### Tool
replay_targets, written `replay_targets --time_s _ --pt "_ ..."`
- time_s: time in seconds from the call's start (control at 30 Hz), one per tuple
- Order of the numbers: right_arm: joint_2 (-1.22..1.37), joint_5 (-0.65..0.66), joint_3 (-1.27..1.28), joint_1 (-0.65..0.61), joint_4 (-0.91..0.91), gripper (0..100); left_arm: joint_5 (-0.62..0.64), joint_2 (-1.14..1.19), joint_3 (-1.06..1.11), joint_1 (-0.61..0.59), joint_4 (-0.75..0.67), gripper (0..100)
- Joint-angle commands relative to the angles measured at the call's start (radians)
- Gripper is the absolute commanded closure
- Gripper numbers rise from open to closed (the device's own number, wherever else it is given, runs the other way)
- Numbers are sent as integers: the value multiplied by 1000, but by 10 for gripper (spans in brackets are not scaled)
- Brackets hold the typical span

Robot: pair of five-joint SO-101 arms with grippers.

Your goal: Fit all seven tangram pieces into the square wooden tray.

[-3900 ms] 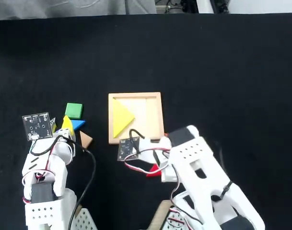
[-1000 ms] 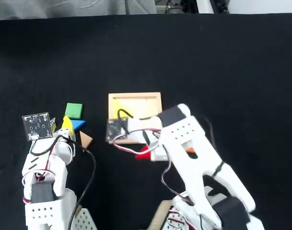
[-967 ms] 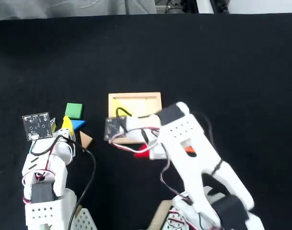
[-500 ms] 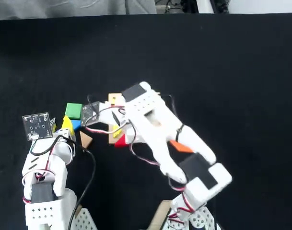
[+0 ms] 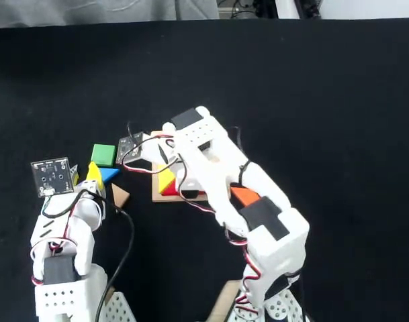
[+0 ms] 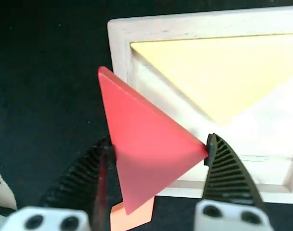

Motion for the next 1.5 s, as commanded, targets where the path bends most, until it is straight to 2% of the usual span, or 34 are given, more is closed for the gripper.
replay_targets --time_s 0.0,0.27,0.47,0.83,0.93,1.07,1.2,1.27,1.47 --pt "-4 -25 -56 3 -6 793 -8 -6 21 8 -18 884" --pt "-2 -58 -53 0 -12 787 -8 -6 21 8 -18 884" --pt "-2 -52 -51 0 -12 629 -8 -6 21 8 -18 884" --pt "-48 -58 -93 25 31 630 -8 -6 21 8 -18 884" --pt "-93 -71 -143 74 72 711 -8 -6 21 8 -18 884" --pt "-101 -189 -162 132 28 980 -8 -6 21 8 -18 884" --pt "-54 -295 -142 187 -77 950 -8 -6 21 8 -18 884" --pt "-19 -298 -127 192 -127 986 -8 -6 21 8 -18 884" --pt "74 -302 -114 180 -169 988 -8 -6 21 8 -17 884"
